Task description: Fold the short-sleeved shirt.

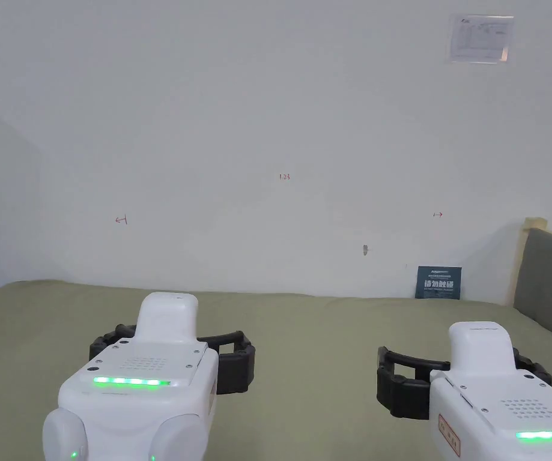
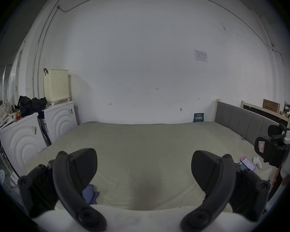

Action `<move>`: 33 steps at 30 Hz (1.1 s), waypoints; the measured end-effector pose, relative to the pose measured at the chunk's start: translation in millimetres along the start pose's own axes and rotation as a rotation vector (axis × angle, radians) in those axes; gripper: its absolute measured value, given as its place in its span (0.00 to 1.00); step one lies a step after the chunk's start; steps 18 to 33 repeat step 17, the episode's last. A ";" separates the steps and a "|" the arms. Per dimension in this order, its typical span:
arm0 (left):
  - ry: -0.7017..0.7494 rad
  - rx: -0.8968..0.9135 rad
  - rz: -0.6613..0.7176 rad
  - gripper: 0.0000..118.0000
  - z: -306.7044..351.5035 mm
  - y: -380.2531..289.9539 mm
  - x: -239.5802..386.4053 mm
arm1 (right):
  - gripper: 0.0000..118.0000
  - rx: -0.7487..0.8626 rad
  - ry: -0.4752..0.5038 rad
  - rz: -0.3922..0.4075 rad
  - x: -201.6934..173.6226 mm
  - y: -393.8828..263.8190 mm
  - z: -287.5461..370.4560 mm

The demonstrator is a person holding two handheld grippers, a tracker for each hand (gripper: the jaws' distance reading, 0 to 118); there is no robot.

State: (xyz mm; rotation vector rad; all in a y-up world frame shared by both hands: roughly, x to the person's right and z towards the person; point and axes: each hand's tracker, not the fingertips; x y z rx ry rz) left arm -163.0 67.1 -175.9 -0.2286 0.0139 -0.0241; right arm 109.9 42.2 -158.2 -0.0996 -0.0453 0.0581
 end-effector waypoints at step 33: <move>-0.012 0.032 -0.040 0.98 -3.3 -3.2 5.2 | 1.00 0.005 0.012 -0.013 0.8 0.9 2.9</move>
